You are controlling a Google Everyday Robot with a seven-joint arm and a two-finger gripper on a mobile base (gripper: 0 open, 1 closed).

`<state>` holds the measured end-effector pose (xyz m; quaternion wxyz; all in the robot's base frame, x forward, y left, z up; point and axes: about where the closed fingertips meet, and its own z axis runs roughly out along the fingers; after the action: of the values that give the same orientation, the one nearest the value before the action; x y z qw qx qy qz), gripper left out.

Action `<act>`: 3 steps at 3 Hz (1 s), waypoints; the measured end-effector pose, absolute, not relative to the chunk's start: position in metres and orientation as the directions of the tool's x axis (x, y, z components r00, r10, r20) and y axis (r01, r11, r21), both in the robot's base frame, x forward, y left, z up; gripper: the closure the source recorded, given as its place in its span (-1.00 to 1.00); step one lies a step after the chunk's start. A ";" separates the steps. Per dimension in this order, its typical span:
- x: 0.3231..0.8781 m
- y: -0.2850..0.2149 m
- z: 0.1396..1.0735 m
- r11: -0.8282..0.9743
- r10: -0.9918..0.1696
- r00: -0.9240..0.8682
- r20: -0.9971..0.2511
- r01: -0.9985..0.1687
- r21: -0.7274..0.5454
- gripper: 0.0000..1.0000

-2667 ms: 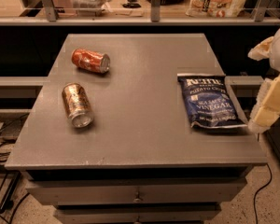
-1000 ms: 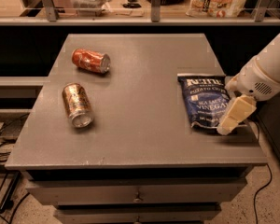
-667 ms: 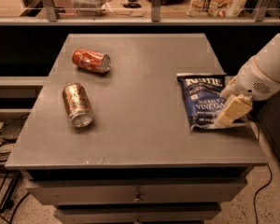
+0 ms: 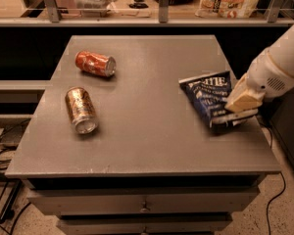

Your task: Pick blue chip bag

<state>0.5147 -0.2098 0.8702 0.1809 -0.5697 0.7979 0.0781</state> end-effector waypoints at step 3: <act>0.535 -0.179 1.015 0.197 -0.911 -0.049 -0.408 -0.924 -0.327 1.00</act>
Offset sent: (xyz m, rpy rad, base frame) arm 0.0185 0.0353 0.1416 -0.0015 -0.2471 0.1551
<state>0.5347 -0.1791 1.0148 0.2717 -0.6336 0.7243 0.0116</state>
